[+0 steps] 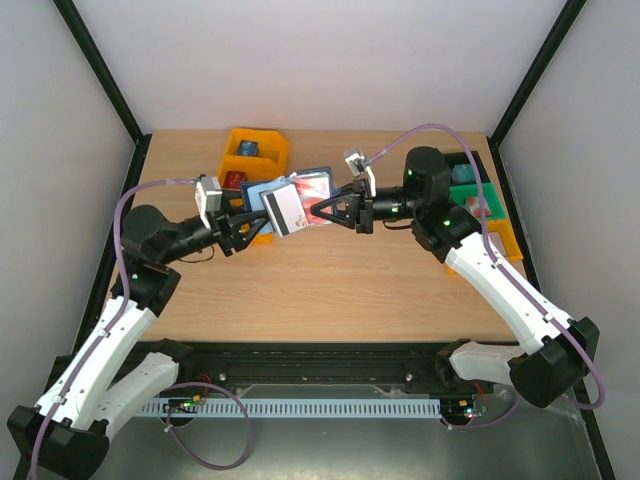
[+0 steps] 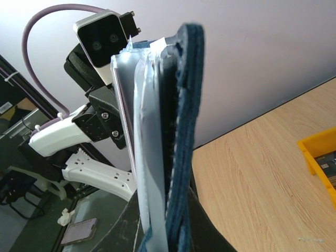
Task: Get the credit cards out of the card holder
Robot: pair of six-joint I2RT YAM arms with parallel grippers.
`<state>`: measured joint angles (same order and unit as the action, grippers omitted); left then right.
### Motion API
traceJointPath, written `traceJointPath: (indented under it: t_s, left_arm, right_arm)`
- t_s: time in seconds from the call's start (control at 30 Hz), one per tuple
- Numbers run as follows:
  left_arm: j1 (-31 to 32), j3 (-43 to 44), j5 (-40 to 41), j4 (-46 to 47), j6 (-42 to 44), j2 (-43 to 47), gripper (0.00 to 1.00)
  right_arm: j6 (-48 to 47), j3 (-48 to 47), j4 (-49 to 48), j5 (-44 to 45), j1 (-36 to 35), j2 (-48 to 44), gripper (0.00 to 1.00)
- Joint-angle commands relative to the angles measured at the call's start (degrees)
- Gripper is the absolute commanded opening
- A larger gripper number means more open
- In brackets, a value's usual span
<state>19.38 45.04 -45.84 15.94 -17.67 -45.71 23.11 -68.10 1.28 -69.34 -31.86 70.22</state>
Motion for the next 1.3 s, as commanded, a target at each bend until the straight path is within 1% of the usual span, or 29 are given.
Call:
traceJointPath:
  t_s: [0.0, 0.13, 0.23, 0.27, 0.3, 0.4, 0.43, 0.47, 0.5, 0.6, 0.63, 0.67, 0.73, 0.8, 0.87, 0.93, 1.0, 1.03, 1.07, 1.13, 1.2, 1.27]
  left_arm:
    - [1.17, 1.07, 1.01, 1.17, 0.71, -0.79, 0.53]
    - [1.83, 0.95, 1.05, 3.08, -1.06, -1.41, 0.50]
    - [2.14, 0.91, 0.29, 3.35, -1.44, -1.46, 0.46]
    - [2.16, 0.83, 0.00, 3.23, -1.22, -1.39, 0.43]
    - [2.16, 0.88, -0.21, 2.81, -0.88, -1.35, 0.36]
    - [2.16, 1.07, 0.40, 0.43, 0.55, -1.22, 0.12]
    - [2.16, 1.23, 0.93, -0.52, 1.07, -1.14, 0.06]
    - [2.16, 1.44, 1.76, -1.46, 1.63, -1.13, 0.03]
    - [2.17, 1.71, 2.79, -2.65, 2.22, -1.09, 0.02]
    - [2.16, 2.64, 7.72, -6.06, 4.00, -1.17, 0.02]
    - [2.16, 3.01, 10.15, -7.12, 4.38, -1.21, 0.02]
    - [2.16, 3.49, 13.27, -8.27, 4.47, -1.44, 0.02]
    - [2.16, 5.18, 20.88, -11.67, 3.95, -2.42, 0.02]
    - [2.24, 8.08, 30.35, -18.32, 0.05, -4.64, 0.02]
    - [2.45, 11.64, 37.79, -27.49, -3.11, -8.03, 0.02]
    - [2.91, 13.67, 43.01, -33.56, -4.09, -10.28, 0.02]
    - [3.37, 13.75, 44.95, -34.61, -3.59, -10.67, 0.02]
    - [3.65, 13.76, 45.65, -34.38, -3.30, -10.75, 0.02]
    - [3.73, 13.66, 45.78, -34.09, -3.37, -10.78, 0.02]
    - [3.74, 13.48, 44.23, -32.96, -3.52, -10.89, 0.02]
    - [3.74, 13.19, 40.93, -31.22, -3.77, -10.67, 0.02]
    - [3.67, 13.05, 39.23, -30.39, -4.30, -10.67, 0.02]
  right_arm:
    - [1.12, -2.25, -3.14, -0.53, -1.09, 0.24, 0.02]
    - [0.35, -2.40, -2.80, 1.21, -2.19, 1.38, 0.02]
    - [-0.80, -2.38, -1.86, 3.07, -2.20, 1.42, 0.02]
    - [-1.32, -2.39, -1.37, 3.60, -2.24, 1.44, 0.02]
    - [-1.77, -2.29, -1.02, 3.87, -2.24, 1.37, 0.02]
    - [-2.74, -2.13, -0.18, 4.84, -2.25, 1.04, 0.02]
    - [-3.32, -2.13, 0.58, 5.47, -2.20, 0.92, 0.04]
    - [-4.06, -2.25, 1.50, 6.58, -2.17, 0.77, 0.11]
    - [-5.11, -2.56, 2.89, 8.17, -2.16, 0.53, 0.17]
    - [-8.07, -3.10, 6.98, 16.78, -2.16, -0.25, 0.37]
    - [-8.57, -3.31, 7.90, 19.78, -2.16, -0.45, 0.46]
    - [-8.75, -3.40, 8.73, 22.60, -2.16, -0.53, 0.52]
    - [-9.29, -4.04, 10.48, 27.44, -2.16, -0.37, 0.59]
    - [-9.84, -4.81, 12.52, 31.25, -2.16, -0.11, 0.65]
    - [-10.45, -5.34, 13.92, 35.72, -2.16, -0.06, 0.66]
    - [-10.90, -5.75, 15.24, 39.07, -2.16, 0.19, 0.66]
    - [-10.52, -6.62, 15.65, 38.36, -2.16, 1.28, 0.64]
    - [-9.68, -7.23, 15.23, 36.12, -2.27, 2.18, 0.61]
    - [-8.77, -7.67, 14.42, 33.55, -2.74, 3.04, 0.59]
    - [-6.95, -7.57, 10.39, 29.38, -4.98, 4.31, 0.58]
    - [-4.86, -6.04, 4.36, 26.55, -7.50, 5.08, 0.64]
    - [-3.29, -4.91, -0.06, 26.63, -9.17, 6.02, 0.67]
